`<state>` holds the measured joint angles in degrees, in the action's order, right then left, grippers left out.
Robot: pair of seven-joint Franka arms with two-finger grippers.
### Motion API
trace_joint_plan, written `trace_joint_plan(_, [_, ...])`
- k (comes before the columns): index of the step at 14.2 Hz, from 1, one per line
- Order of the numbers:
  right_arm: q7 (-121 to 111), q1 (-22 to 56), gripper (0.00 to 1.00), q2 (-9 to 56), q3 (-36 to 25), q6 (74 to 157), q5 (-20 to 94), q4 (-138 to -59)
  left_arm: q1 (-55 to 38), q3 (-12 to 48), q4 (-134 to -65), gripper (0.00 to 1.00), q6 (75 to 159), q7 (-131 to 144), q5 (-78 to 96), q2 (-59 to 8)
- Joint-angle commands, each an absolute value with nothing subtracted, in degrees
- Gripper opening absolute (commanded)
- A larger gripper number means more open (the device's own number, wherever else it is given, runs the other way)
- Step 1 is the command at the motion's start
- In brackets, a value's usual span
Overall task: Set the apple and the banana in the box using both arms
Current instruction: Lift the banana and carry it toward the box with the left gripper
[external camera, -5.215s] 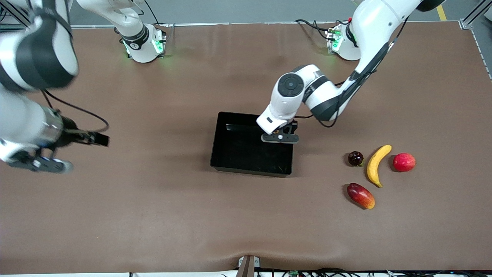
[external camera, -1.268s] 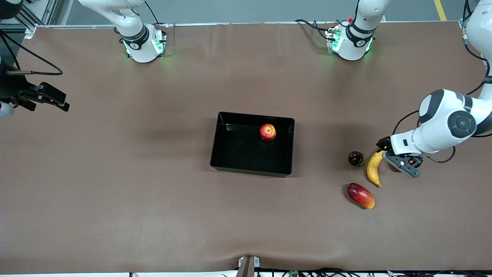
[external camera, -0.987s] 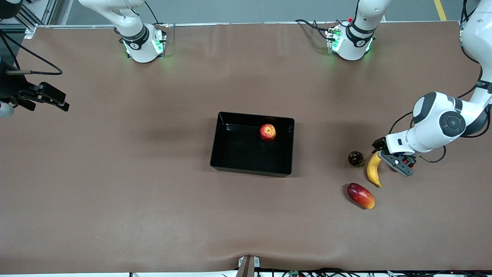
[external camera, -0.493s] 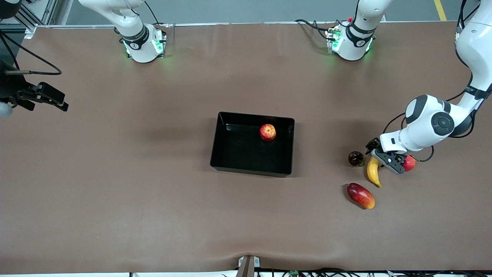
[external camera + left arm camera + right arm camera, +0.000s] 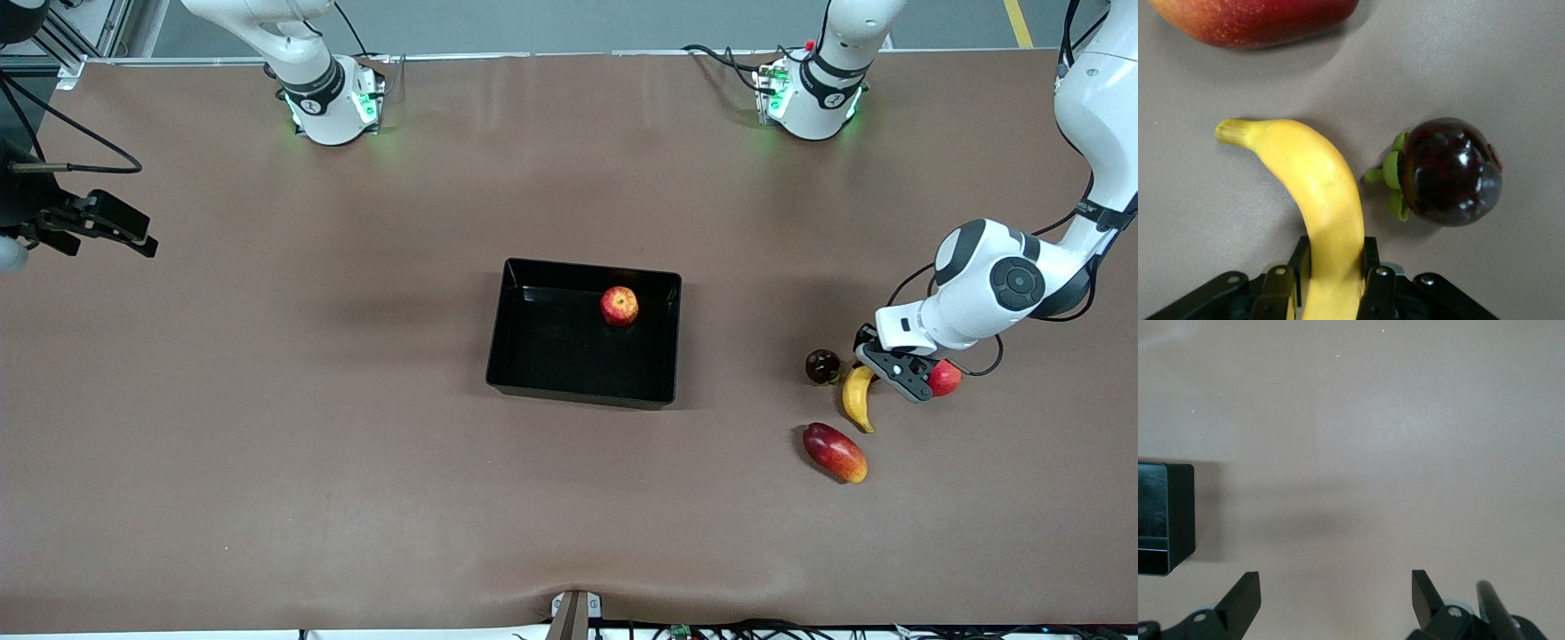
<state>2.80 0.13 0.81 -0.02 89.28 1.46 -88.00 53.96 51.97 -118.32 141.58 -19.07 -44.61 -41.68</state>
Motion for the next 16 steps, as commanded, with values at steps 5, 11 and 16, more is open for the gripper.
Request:
trace_joint_plan(5, [3.1, -0.1, 1.0, 0.8, 0.1, 88.9, 1.1, -87.5, 54.0, 53.3, -118.6, 0.0, 140.2, -16.2, -45.4, -37.6])
trace_joint_plan(11, [2.6, -0.5, 1.0, 0.9, 0.0, 89.1, 1.1, -87.5, 56.0, 64.0, -111.8, 0.0, 122.9, -16.1, -39.6, -35.8])
trace_joint_plan(16, [2.5, -0.7, 1.0, 1.4, 0.0, 89.5, 1.1, -87.5, 55.0, 71.7, -106.5, 0.0, 113.6, -5.2, -35.9, -36.0])
